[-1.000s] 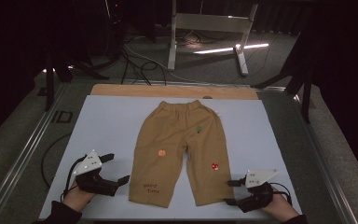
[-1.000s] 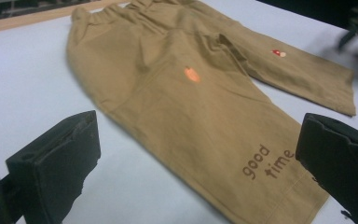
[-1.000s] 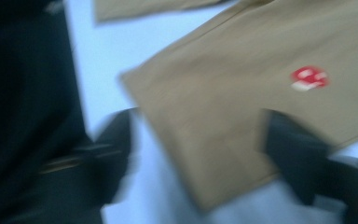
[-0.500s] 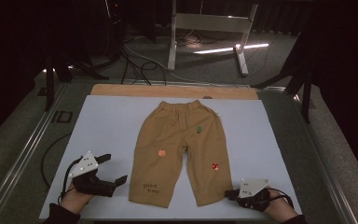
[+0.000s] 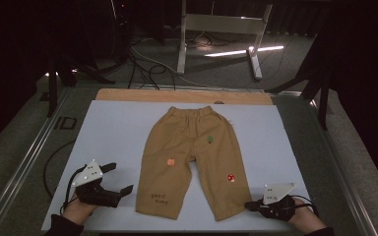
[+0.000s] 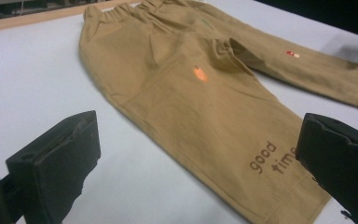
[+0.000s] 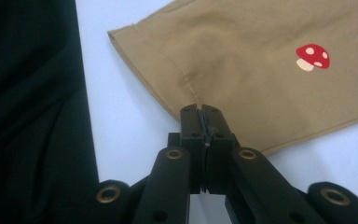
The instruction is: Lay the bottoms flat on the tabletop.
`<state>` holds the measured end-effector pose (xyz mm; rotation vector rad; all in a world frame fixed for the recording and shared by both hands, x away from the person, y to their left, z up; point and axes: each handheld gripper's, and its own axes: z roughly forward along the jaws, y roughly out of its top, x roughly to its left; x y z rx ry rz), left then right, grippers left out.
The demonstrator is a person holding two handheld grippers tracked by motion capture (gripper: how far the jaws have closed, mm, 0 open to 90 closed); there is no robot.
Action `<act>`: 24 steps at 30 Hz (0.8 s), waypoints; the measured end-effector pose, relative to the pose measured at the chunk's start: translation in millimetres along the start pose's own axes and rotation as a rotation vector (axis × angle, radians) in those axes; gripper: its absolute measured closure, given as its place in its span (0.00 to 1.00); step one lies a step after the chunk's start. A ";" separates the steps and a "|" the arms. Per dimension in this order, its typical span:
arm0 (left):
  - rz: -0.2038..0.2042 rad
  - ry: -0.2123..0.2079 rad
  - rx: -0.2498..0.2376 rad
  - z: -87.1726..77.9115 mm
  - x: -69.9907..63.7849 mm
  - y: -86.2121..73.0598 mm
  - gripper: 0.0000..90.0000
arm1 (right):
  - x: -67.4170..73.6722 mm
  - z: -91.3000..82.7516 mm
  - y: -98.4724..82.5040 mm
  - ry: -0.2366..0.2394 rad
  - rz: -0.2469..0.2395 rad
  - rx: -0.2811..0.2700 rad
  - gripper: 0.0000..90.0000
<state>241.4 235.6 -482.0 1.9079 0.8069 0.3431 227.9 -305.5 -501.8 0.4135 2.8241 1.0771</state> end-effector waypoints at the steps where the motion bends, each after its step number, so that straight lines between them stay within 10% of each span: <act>1: 0.002 0.001 0.002 -0.1 0.3 -0.3 0.01 | 0.0 0.0 0.0 0.000 0.000 0.000 0.99; 11: 0.001 0.007 0.005 -1.6 3.5 -2.7 0.01 | -4.1 -0.6 -8.7 0.005 0.042 0.029 0.98; 24: 0.020 -0.010 0.010 0.8 0.8 -2.6 0.01 | -16.0 -17.8 12.5 -0.090 0.195 -0.261 0.11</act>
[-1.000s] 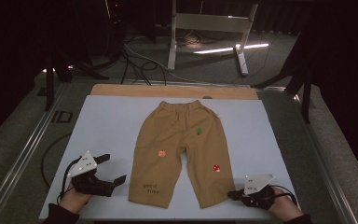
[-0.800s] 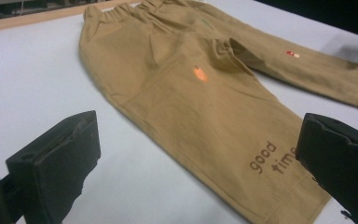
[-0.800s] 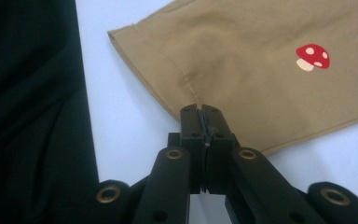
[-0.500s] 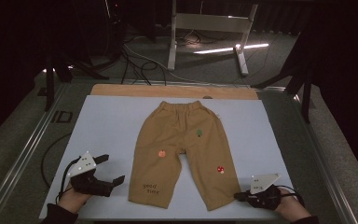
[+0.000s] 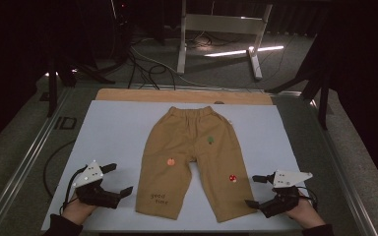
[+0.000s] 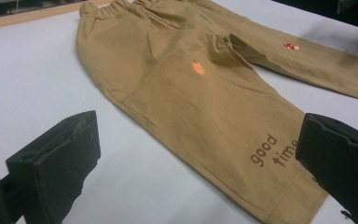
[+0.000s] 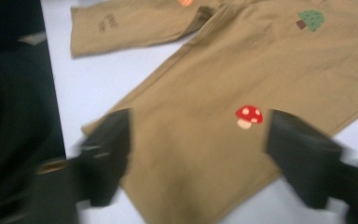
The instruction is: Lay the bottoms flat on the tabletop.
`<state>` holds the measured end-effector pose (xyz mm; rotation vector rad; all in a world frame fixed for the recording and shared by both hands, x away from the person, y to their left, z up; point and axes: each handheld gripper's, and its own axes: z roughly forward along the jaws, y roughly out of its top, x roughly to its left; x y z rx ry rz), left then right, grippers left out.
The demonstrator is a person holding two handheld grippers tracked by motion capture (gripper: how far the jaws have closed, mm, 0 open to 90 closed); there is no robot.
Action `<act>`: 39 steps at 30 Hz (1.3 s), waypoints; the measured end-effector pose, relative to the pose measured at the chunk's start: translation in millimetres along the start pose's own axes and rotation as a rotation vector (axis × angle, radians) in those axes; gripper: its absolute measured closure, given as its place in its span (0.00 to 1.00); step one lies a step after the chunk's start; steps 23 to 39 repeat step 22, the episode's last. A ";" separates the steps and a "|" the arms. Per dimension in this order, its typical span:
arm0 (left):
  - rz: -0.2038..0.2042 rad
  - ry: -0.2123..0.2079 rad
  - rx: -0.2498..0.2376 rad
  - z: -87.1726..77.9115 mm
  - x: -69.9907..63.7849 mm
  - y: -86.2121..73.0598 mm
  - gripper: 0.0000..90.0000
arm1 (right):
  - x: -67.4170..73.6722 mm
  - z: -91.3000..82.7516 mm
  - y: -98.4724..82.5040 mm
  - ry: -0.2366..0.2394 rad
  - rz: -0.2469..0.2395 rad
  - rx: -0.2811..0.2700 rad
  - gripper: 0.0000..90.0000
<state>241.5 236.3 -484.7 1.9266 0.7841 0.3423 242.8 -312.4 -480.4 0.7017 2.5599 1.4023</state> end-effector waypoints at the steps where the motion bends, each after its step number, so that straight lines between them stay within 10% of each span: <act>1: 0.001 -0.002 -0.004 0.0 -0.1 -0.1 0.01 | 0.0 0.0 0.0 0.000 0.000 0.000 0.11; 17: 0.009 -0.029 0.047 3.0 2.4 -9.6 0.01 | -10.5 20.5 -7.3 -0.095 0.135 -0.085 0.09; 39: 0.013 -0.029 0.045 2.7 3.1 -10.1 0.01 | -9.9 23.6 -11.8 -0.113 0.131 -0.067 0.09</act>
